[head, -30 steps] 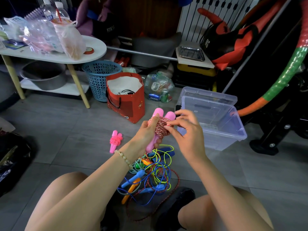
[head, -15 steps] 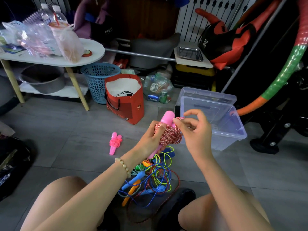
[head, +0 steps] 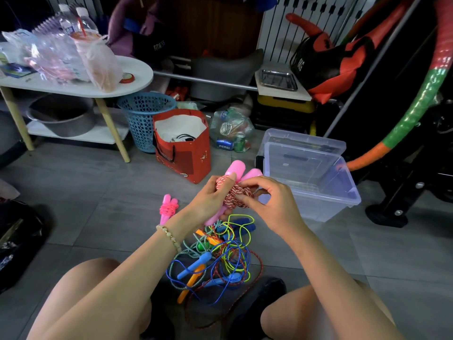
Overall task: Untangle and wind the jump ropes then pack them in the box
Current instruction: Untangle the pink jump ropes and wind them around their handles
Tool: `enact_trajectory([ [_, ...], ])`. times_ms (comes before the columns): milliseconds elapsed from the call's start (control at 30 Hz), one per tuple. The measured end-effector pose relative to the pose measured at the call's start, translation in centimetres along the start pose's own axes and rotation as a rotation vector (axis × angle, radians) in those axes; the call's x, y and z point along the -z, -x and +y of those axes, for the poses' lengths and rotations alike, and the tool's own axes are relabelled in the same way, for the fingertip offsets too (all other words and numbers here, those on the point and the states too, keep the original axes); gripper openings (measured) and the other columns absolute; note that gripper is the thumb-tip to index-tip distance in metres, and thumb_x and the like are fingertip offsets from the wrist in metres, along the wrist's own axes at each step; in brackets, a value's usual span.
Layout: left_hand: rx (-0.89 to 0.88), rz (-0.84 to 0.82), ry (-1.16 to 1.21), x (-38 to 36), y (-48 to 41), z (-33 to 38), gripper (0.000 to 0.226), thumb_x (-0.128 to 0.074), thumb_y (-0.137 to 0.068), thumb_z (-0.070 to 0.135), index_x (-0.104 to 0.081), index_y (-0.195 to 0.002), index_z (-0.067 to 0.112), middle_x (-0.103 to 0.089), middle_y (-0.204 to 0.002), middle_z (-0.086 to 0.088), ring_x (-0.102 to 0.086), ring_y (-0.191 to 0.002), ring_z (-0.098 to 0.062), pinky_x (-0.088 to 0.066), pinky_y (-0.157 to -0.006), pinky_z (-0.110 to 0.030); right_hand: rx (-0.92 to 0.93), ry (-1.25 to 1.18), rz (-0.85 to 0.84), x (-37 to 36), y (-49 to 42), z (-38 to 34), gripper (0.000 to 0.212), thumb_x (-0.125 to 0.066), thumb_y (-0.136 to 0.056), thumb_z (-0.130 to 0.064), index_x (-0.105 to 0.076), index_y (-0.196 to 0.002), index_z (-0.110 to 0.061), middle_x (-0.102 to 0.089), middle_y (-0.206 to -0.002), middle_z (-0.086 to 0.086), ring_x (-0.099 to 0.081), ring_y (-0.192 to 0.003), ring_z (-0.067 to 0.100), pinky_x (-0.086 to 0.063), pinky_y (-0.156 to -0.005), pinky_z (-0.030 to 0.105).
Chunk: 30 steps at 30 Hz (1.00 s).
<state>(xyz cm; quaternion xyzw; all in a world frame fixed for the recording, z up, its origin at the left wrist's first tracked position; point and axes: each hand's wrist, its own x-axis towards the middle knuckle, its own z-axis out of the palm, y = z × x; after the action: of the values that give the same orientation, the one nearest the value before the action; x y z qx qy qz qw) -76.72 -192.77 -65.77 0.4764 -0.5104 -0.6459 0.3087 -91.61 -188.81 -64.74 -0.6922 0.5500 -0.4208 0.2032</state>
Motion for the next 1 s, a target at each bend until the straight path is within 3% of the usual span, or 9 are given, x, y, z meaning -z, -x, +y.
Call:
enact_trajectory([
  [167,0.038,-0.098,0.090,0.8,-0.6,-0.3,0.045,-0.045,-0.096,0.044,-0.040,-0.114,0.003,-0.048,-0.048,-0.004,-0.041,-0.037,-0.015,-0.034,-0.037,-0.018,-0.048,-0.090,-0.073,0.1,0.1,0.0,0.025,-0.076,-0.076,-0.010,-0.063,-0.084,-0.030,-0.065,-0.081,-0.019,-0.062,-0.076,-0.002,-0.049,-0.076,0.015],
  [333,0.078,-0.098,0.032,0.8,-0.6,-1.0,0.052,-0.047,-0.093,0.050,-0.040,-0.116,0.004,-0.049,-0.048,-0.002,-0.044,-0.040,-0.016,-0.036,-0.039,-0.021,-0.078,-0.126,-0.107,-0.3,0.5,0.2,0.020,-0.074,-0.079,-0.011,-0.060,-0.085,-0.024,-0.065,-0.084,-0.012,-0.062,-0.079,0.006,-0.052,-0.078,0.022],
  [567,0.064,-0.043,-0.077,0.9,-0.6,-1.2,0.052,-0.047,-0.094,0.047,-0.045,-0.117,0.001,-0.055,-0.057,-0.007,-0.045,-0.039,-0.014,-0.037,-0.038,-0.020,-0.265,-0.285,-0.223,-0.7,0.3,1.3,0.033,-0.071,-0.080,-0.006,-0.041,-0.083,-0.019,-0.068,-0.089,0.002,-0.057,-0.075,0.014,-0.049,-0.074,0.032],
  [700,0.145,-0.072,0.015,0.2,-0.4,-1.5,0.043,-0.043,-0.097,0.046,-0.053,-0.100,0.005,-0.053,-0.048,-0.002,-0.045,-0.039,-0.014,-0.036,-0.041,-0.020,-0.264,-0.221,-0.151,-0.9,0.6,1.1,0.035,-0.081,-0.071,-0.016,-0.048,-0.083,-0.016,-0.066,-0.078,0.000,-0.052,-0.068,0.012,-0.049,-0.072,0.038],
  [833,0.113,-0.020,0.032,0.0,-0.8,-1.7,0.048,-0.046,-0.095,0.048,-0.050,-0.111,0.003,-0.055,-0.050,-0.003,-0.048,-0.040,-0.016,-0.038,-0.038,-0.019,-0.304,-0.324,-0.035,-1.6,1.0,1.2,0.020,-0.077,-0.076,-0.013,-0.060,-0.085,-0.019,-0.069,-0.082,-0.004,-0.063,-0.076,0.009,-0.049,-0.078,0.038],
  [1000,0.061,0.026,0.009,-0.2,-1.3,-2.5,0.049,-0.050,-0.092,0.050,-0.047,-0.112,0.005,-0.055,-0.055,-0.006,-0.048,-0.042,-0.019,-0.038,-0.038,-0.022,-0.412,-0.289,0.063,-2.3,1.6,1.1,0.015,-0.077,-0.076,-0.018,-0.066,-0.084,-0.024,-0.071,-0.079,-0.003,-0.066,-0.073,0.007,-0.052,-0.071,0.024],
])
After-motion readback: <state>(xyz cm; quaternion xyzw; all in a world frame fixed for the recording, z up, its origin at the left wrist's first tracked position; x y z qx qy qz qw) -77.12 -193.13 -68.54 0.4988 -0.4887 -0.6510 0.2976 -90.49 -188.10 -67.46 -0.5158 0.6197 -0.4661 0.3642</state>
